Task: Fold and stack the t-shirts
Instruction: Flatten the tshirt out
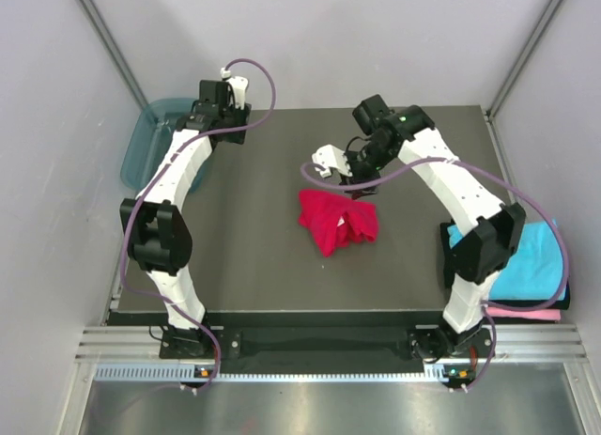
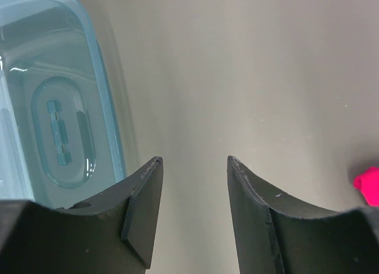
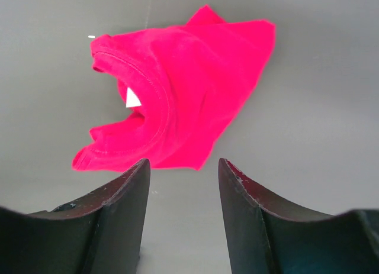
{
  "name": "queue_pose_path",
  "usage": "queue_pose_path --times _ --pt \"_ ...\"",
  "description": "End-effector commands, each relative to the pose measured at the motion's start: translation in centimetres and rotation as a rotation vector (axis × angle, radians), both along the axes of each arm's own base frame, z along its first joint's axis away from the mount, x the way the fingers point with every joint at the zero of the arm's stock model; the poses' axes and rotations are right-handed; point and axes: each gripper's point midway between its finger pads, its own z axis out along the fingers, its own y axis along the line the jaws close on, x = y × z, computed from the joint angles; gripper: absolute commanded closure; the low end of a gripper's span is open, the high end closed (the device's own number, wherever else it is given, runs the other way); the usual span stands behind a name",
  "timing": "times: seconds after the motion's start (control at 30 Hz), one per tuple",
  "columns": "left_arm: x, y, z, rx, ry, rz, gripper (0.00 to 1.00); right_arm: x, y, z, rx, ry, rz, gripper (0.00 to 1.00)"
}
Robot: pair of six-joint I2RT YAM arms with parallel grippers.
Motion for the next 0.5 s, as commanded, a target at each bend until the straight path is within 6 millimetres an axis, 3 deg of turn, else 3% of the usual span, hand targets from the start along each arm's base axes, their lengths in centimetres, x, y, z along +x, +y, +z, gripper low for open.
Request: queue_pose_path --times 0.0,0.23,0.47 --pt "1.0 -1.2 1.9 -0.027 -0.067 -0.019 0.48 -3.7 -1.3 0.7 -0.053 0.038 0.085 0.50" --pt "0.5 -1.5 2.2 -0.001 -0.074 -0.028 0.48 -5.3 -1.0 -1.9 -0.095 0.126 0.102 0.52" --pt "0.2 -1.1 2.3 0.015 -0.076 -0.020 0.48 -4.7 0.1 -3.8 -0.100 0.203 0.076 0.55"
